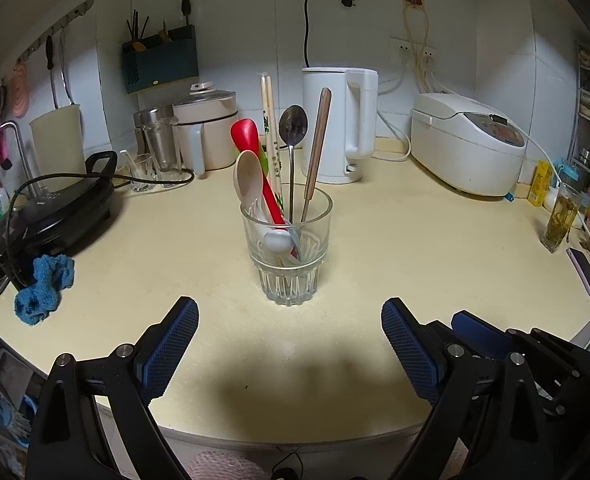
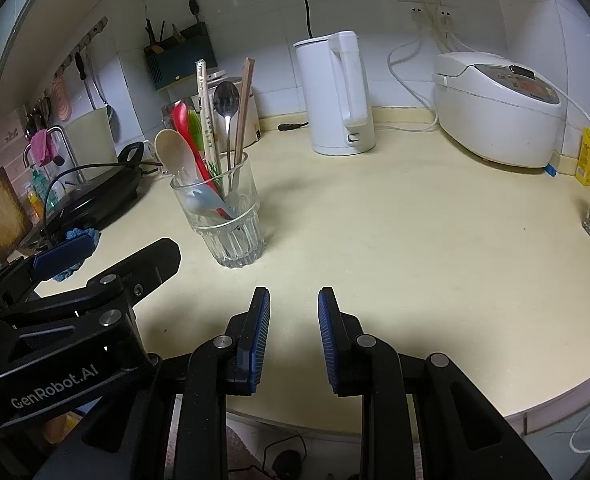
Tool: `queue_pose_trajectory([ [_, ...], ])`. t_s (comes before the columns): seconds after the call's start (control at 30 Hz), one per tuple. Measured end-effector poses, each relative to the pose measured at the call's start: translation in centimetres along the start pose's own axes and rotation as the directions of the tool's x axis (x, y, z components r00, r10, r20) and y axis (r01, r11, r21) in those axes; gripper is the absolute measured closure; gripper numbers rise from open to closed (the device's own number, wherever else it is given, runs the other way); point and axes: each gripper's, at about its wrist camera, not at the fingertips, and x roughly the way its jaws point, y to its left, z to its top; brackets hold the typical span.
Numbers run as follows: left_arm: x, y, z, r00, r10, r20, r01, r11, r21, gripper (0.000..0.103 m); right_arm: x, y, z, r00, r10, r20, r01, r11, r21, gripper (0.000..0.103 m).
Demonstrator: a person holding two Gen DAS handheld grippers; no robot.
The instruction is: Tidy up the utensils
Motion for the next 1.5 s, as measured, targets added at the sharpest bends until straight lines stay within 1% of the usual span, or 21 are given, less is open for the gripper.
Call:
queue_pose_trajectory([
  [0.37,0.0,0.0,0.0,1.000,-0.003,0.009,0.003,1.000,0.003,0.008,-0.3,0.1,-0.1,1.000,-0.011,0.011,0.011,1.000,0.001,0.078],
  [0.5,0.1,-0.1,-0.1,1.000,0.006,0.011,-0.006,1.000,0.009,0.008,0.0,0.1,-0.1,1.000,-0.014,0.005,0.014,1.000,-0.001,0.078],
  [1.27,0.8,-0.3,-0.1,1.000,-0.007,-0.004,0.007,1.000,0.008,0.008,0.8,-0.1,-0.1,1.000,-0.004,-0.021,0.004,1.000,-0.004,0.078],
  [1.5,0.8,-0.3,-0.3,1.000,0.010,0.006,-0.010,1.000,0.017,0.009,1.3,-0.2,-0.4,0.999,-0.008,-0.037,0.008,1.000,0.003,0.078],
])
